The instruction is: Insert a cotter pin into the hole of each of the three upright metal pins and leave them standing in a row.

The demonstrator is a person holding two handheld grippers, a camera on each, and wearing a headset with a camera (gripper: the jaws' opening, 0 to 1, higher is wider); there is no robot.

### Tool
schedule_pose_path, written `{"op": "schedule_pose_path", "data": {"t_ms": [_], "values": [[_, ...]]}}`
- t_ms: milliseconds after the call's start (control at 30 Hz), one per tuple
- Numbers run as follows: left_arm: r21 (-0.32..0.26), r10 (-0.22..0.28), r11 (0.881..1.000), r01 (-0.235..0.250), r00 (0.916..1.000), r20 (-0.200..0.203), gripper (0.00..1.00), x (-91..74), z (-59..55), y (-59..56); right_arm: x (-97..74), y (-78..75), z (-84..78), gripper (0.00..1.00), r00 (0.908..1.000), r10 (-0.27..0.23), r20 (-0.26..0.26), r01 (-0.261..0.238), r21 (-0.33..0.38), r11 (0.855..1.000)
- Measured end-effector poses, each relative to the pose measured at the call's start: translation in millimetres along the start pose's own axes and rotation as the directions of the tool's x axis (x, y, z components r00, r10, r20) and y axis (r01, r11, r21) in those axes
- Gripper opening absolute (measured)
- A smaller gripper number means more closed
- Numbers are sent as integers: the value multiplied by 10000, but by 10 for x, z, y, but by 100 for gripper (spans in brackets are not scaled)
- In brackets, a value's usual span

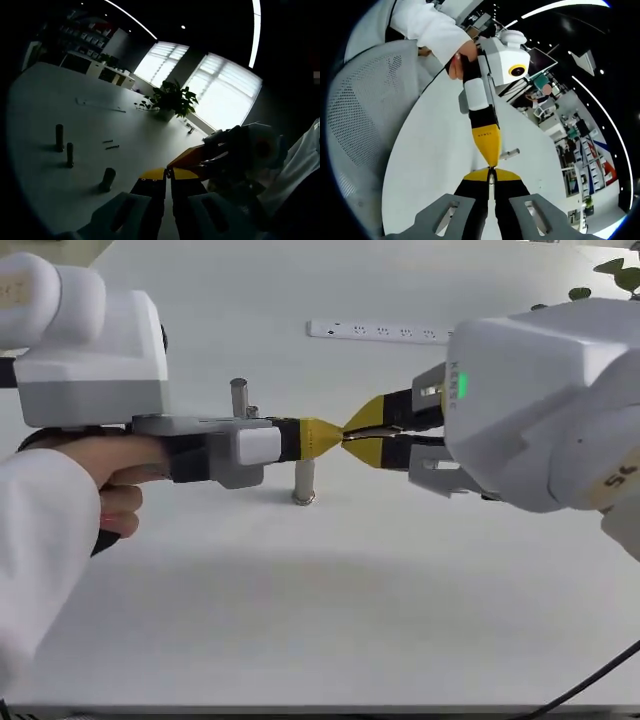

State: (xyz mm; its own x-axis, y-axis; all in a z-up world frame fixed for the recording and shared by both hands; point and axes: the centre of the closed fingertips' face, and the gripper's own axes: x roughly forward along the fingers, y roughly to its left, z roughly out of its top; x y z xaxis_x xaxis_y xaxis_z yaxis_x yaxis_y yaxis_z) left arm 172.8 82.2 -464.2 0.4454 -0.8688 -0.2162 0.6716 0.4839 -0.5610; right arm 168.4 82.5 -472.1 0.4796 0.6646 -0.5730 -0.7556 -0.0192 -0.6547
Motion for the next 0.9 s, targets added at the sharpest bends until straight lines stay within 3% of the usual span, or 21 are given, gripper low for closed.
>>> {"op": "schedule_pose_path", "data": {"t_ms": [167, 267, 333, 433, 600, 900], "values": [[62, -17, 10000, 18, 9999, -132, 1, -3, -29, -4, 1, 16, 4, 0, 10000, 16, -9, -16, 15, 10000], [221, -2, 9998, 14, 9985, -549, 1, -3, -103, -4, 1, 38, 25, 0, 9998, 151, 102, -154, 318, 9994], [452, 36, 9990, -14, 9988, -488, 1, -12, -85, 1, -1, 42, 27, 0, 9998, 148, 117, -150, 192, 9997], [-221, 49, 9997, -57, 9994, -345, 1, -17, -57, -1, -14, 9, 38, 0, 9999, 92, 115, -94, 202, 9998], [395, 153, 9991, -134, 9988, -467, 0, -21, -43, -15, -17, 7, 55, 0, 9998, 103, 185, -106, 132, 9999], [-469, 218, 9986, -246, 9981, -580, 0, -2, -97, -19, -16, 66, 25, 0, 9997, 199, 105, -193, -578, 9981]]}}
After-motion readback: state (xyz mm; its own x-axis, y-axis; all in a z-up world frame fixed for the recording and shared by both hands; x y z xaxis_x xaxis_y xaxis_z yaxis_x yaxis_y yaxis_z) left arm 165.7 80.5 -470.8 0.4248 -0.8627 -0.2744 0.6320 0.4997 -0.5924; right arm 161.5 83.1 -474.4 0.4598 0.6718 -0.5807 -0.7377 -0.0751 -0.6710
